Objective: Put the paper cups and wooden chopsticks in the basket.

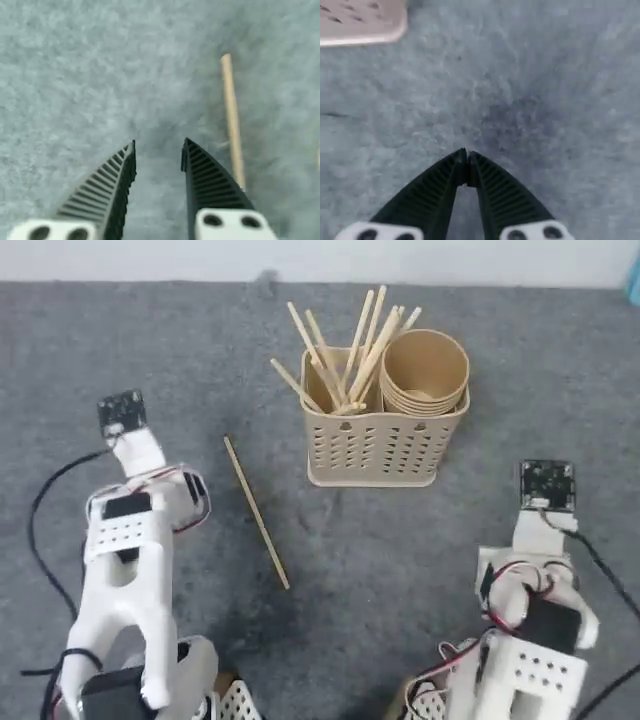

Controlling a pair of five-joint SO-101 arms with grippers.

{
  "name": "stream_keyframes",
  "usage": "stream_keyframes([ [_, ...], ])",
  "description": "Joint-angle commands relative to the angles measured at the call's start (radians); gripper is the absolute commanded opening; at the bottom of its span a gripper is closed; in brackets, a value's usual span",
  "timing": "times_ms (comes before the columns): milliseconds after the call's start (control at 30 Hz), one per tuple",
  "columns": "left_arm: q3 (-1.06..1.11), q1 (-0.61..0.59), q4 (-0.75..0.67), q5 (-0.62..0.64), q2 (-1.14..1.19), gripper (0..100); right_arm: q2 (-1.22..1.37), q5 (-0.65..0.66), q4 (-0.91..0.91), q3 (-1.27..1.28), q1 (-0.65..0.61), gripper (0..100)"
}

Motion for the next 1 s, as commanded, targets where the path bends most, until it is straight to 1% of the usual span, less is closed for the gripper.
stream_keyframes([
  [0, -0.173, 0.064, 0.121, 0.081, 0.006, 14, -0.016, -0.112, -0.143, 0.140, 0.018, 0.8],
  [67, -0.255, 0.115, 0.195, 0.107, 0.032, 14, -0.016, -0.212, -0.229, 0.221, 0.019, 0.8],
  [100, -0.295, 0.137, 0.224, 0.129, 0.058, 14, -0.016, -0.236, -0.266, 0.262, 0.016, 0.8],
  [167, -0.372, 0.164, 0.269, 0.170, 0.129, 14, -0.016, -0.236, -0.306, 0.292, 0.007, 0.8],
  [233, -0.446, 0.181, 0.296, 0.198, 0.219, 14, -0.016, -0.233, -0.292, 0.295, 0.005, 0.8],
  [300, -0.504, 0.187, 0.304, 0.224, 0.305, 14, -0.016, -0.232, -0.294, 0.302, 0.004, 0.8],
  [400, -0.565, 0.187, 0.301, 0.276, 0.431, 14, -0.016, -0.184, -0.286, 0.305, 0.007, 0.8],
  [500, -0.624, 0.189, 0.299, 0.325, 0.546, 14, -0.016, -0.164, -0.288, 0.318, 0.002, 0.8],
  [700, -0.776, 0.189, 0.307, 0.358, 0.709, 14, -0.016, -0.163, -0.288, 0.319, 0.001, 0.8],
  [800, -0.848, 0.192, 0.342, 0.358, 0.770, 14, -0.016, -0.161, -0.288, 0.319, 0.001, 0.8],
  [967, -0.949, 0.196, 0.379, 0.417, 0.896, 14, -0.016, -0.161, -0.286, 0.319, 0.001, 0.8],
])
